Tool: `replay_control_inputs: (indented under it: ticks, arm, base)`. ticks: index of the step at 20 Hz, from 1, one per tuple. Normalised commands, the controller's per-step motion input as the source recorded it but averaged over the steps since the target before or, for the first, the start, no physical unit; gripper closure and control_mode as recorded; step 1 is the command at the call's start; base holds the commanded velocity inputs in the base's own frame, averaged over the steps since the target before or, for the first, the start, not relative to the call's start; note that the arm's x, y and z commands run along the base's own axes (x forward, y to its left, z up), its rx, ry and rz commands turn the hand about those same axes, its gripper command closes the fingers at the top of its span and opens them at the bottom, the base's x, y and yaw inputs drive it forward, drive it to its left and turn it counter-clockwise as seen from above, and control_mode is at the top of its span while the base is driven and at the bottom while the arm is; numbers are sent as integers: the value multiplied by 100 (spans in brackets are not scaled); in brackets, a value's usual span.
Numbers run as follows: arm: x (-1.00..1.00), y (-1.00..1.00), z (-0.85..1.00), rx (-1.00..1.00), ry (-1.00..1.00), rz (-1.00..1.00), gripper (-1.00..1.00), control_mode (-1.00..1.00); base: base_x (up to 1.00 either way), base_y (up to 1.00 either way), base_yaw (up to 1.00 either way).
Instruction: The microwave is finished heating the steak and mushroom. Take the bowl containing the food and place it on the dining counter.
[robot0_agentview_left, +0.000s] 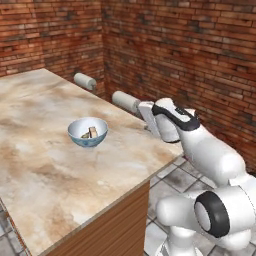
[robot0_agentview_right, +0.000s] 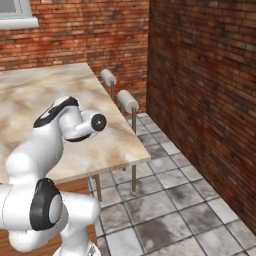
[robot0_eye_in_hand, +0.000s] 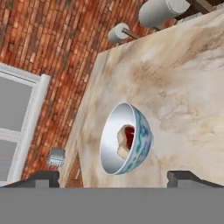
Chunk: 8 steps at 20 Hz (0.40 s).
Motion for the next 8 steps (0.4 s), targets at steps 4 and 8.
replay_control_inputs:
  ticks: [4,8]
  arm:
    - [-100,-55,100,0,-20,0,-100,-100]
    - [-100,-44,100,0,-15,0,-100,-100]
  base:
    - [0,0,0]
    - [0,0,0]
